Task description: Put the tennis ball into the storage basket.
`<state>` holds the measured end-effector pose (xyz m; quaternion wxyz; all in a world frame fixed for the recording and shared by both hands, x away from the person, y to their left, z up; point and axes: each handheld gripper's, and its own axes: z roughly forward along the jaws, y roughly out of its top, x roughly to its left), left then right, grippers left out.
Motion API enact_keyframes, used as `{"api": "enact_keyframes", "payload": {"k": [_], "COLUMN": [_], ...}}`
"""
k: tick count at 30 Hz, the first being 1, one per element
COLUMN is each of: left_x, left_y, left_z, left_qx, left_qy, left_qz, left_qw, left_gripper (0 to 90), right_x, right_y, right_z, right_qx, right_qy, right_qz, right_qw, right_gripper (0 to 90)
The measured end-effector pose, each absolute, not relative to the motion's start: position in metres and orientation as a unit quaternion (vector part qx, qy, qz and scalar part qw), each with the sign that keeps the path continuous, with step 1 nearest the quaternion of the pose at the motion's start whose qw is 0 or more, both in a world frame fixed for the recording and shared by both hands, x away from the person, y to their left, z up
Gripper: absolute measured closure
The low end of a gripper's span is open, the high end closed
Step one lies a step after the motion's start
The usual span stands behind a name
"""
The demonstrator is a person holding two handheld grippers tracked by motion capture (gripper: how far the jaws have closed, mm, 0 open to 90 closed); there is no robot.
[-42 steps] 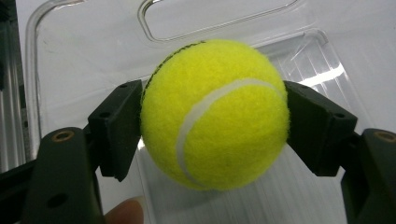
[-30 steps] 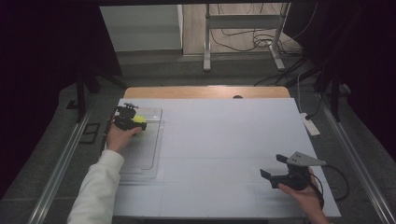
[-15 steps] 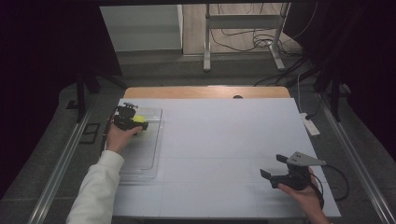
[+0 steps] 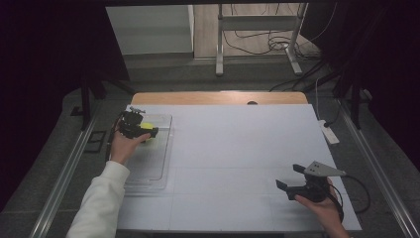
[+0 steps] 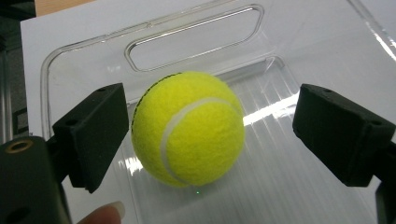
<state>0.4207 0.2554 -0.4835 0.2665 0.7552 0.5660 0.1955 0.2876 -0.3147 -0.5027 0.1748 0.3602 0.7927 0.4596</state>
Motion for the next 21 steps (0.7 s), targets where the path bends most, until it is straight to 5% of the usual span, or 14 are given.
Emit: {"api": "enact_keyframes", "payload": {"k": [21], "left_x": [0.385], "left_y": [0.247], "left_z": [-0.464], "left_qx": [0.763], "left_qy": [0.514], "left_qz": [0.199], "left_qw": [0.337], "left_gripper": [12.2], "right_x": [0.288], "right_y": [-0.314], "right_z": [-0.503], "right_qx": [0.360], "right_qy": [0.793], "right_qz": [0.458], "right_qw": [0.176], "right_gripper": [8.7]}}
